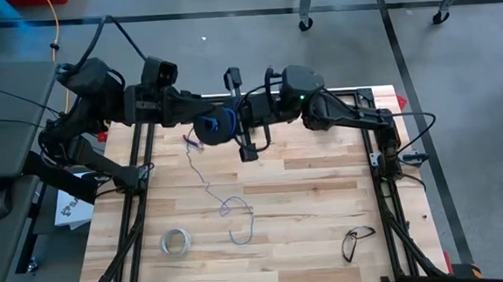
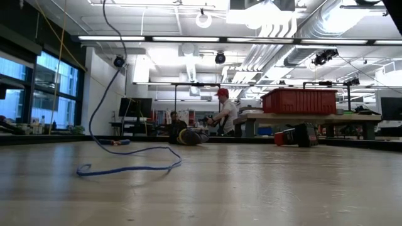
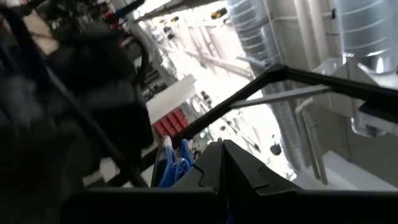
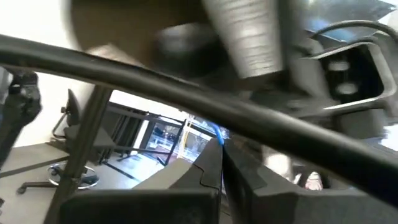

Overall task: Coil cords
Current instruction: Coil the blue wire onto the black spool

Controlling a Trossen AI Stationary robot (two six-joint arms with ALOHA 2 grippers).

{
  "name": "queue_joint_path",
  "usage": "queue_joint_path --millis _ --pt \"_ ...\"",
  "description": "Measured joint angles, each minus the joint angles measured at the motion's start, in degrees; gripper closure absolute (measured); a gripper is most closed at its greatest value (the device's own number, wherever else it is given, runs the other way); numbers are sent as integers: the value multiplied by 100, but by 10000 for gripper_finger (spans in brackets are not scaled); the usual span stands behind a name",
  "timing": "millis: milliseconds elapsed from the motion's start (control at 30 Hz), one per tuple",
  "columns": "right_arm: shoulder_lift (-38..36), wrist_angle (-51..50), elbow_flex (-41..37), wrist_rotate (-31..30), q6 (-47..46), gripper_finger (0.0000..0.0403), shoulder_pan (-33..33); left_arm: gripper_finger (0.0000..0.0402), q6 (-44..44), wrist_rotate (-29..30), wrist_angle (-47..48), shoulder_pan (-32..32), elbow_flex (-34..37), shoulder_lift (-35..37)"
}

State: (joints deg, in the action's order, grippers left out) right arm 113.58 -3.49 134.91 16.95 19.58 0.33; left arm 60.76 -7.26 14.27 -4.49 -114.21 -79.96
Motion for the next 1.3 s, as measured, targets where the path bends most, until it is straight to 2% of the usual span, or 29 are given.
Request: queue_joint_path --millis 133,300,433,600,700,833,1133,1300 --pt "-40 151 0 13 -22 403 -121 401 35 -40 274 -138 2 0" --pt "-75 193 2 418 -126 403 -245 401 -140 -119 770 -159 0 20" --pt "-95 -28 0 461 187 403 -330 401 -258 -419 1369 -153 0 94" --pt "-248 -549 0 476 286 403 -511 401 -733 -373 2198 -108 -4 325" --pt "-311 -1004 -3 472 421 403 -628 401 -1247 -271 2804 16 -4 431" --pt "-387 -1357 -11 448 485 403 -735 401 -2105 202 3439 142 -4 520" --pt "-624 -2037 -3 175 339 402 -829 401 -4623 988 3652 411 1 555" --pt "-695 -2112 9 -119 285 402 -830 401 -5638 1562 3633 413 2 563"
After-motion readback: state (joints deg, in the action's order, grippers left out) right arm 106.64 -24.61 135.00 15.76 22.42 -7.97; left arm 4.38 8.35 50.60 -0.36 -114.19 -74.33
